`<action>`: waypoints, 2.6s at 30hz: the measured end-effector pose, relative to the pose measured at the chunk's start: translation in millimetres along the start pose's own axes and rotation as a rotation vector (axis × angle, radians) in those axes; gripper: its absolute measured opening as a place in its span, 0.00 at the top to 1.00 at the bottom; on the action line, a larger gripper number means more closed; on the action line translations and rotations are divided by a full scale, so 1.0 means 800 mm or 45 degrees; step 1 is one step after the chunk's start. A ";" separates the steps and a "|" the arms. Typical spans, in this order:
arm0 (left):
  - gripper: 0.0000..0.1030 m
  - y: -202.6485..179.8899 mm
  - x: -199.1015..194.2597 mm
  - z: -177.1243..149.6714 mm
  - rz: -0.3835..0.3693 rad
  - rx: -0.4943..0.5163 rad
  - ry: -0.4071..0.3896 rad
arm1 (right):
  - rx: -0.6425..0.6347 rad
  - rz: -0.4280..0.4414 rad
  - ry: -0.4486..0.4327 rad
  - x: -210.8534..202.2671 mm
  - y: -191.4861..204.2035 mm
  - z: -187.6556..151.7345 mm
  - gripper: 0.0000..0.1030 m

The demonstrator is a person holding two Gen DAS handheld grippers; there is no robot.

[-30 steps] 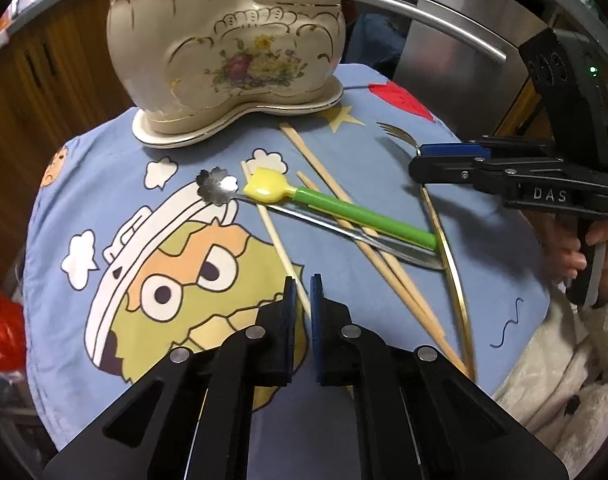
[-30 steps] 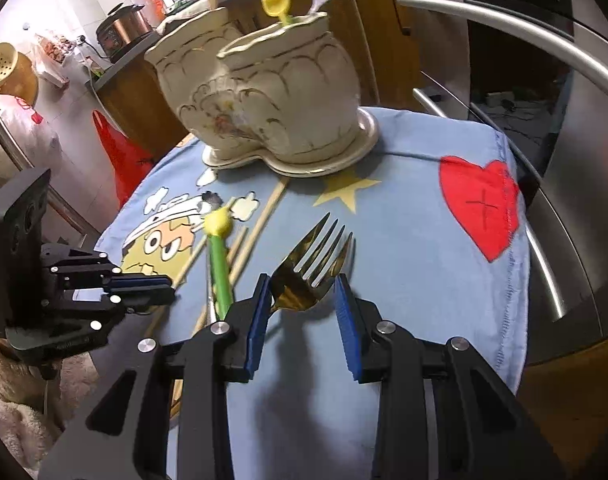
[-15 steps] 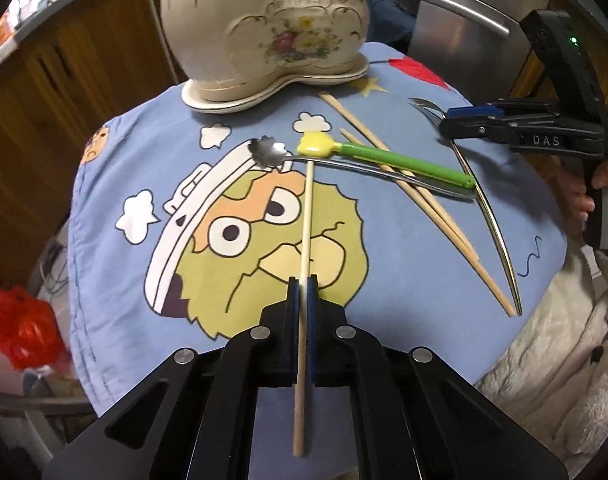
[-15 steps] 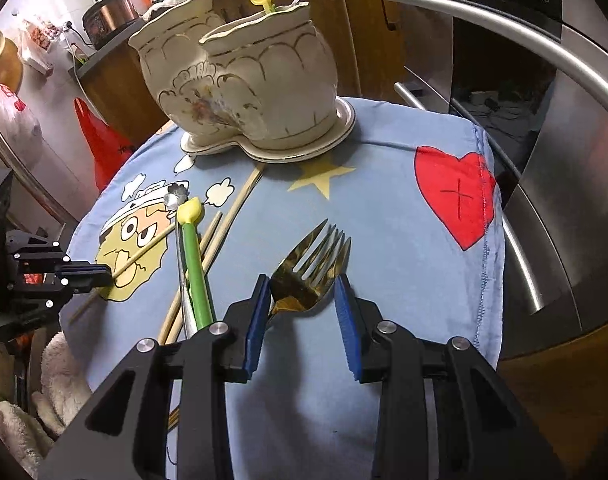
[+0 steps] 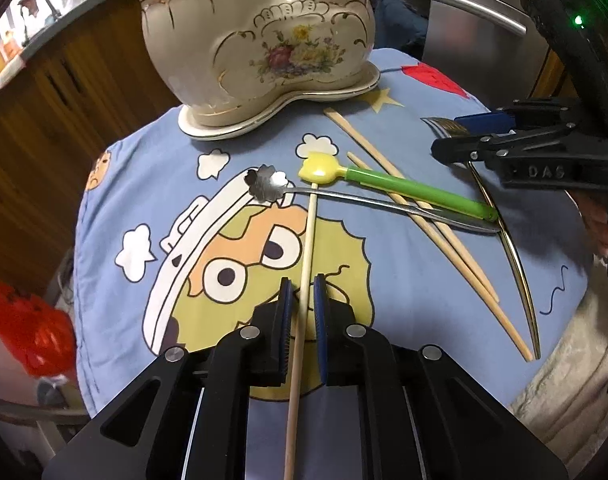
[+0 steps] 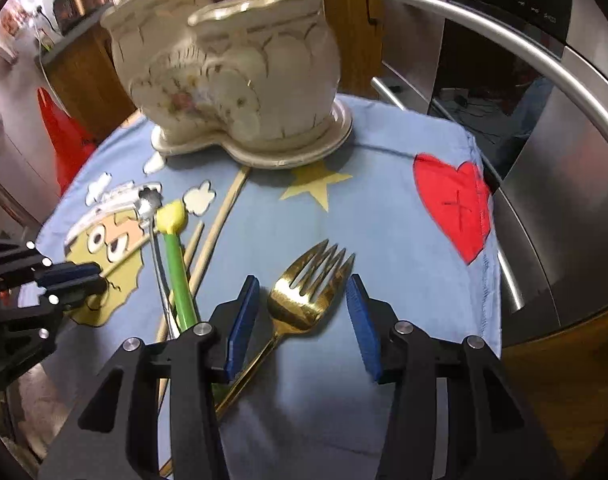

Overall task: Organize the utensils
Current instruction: 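Carry chopstick with left gripper to taller pot while right carries gold fork to smaller pot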

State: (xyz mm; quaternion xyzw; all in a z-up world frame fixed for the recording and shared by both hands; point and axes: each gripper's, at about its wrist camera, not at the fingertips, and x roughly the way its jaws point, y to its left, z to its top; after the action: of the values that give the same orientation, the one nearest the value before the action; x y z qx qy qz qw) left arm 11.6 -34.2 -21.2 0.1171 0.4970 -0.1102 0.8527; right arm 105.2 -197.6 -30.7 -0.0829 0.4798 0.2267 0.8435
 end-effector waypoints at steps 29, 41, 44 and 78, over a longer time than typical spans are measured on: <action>0.95 0.056 -0.104 -0.018 -0.127 -0.131 -0.374 | -0.068 0.023 -0.596 -0.166 0.000 0.024 0.97; 0.95 0.120 -0.165 0.103 -0.288 -0.342 -1.010 | -0.098 -0.053 -0.851 -0.227 0.015 0.122 0.98; 0.95 0.132 -0.156 0.138 -0.319 -0.393 -1.127 | -0.068 -0.074 -0.900 -0.228 0.014 0.155 0.98; 0.95 0.155 -0.047 0.191 -0.281 -0.507 -1.345 | 0.004 -0.113 -0.877 -0.138 -0.007 0.203 0.97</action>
State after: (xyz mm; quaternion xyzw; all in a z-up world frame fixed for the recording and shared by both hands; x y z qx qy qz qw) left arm 156.9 38.9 95.5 -0.1691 0.0241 -0.1462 0.9744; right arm 185.1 -178.0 148.0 -0.0209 0.1631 0.2037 0.9651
